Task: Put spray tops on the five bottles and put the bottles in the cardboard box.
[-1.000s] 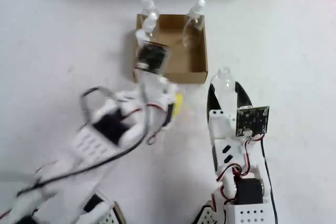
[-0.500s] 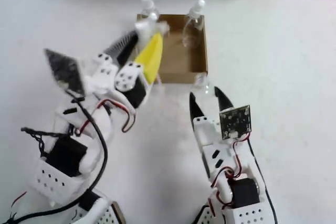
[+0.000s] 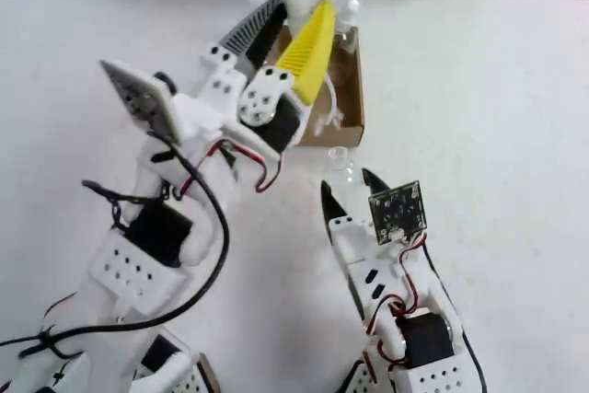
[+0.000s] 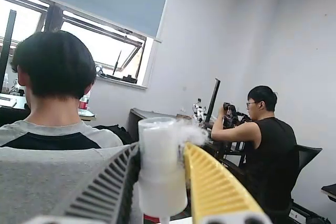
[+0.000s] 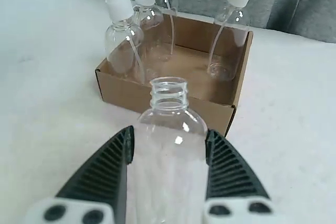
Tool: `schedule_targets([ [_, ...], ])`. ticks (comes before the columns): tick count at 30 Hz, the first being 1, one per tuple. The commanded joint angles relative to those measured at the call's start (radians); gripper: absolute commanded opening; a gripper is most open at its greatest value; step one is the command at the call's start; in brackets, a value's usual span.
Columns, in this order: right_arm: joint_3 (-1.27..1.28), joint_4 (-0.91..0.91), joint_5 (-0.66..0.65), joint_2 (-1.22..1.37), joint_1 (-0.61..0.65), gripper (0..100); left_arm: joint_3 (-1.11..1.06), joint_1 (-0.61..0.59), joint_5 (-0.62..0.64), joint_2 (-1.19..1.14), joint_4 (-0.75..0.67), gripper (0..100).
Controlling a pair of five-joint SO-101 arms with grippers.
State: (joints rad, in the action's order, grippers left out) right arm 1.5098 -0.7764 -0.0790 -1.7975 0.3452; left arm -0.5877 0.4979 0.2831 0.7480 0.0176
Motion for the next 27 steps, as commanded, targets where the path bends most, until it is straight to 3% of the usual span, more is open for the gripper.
schedule_targets([
  [1,-0.057,-0.004,-0.011,-0.007,0.005,1.7,0.008,0.015,-0.002,-0.008,-0.043,2],
  [7,-0.057,-0.004,-0.011,-0.007,0.007,1.7,-0.092,0.015,0.005,-0.01,-0.117,2],
  [11,-0.057,-0.004,-0.011,-0.007,0.005,1.7,-0.153,0.013,0.109,-0.015,-0.206,2],
  [27,-0.057,-0.004,-0.011,-0.007,0.004,1.7,-0.295,0.005,0.137,-0.008,-0.213,2],
])
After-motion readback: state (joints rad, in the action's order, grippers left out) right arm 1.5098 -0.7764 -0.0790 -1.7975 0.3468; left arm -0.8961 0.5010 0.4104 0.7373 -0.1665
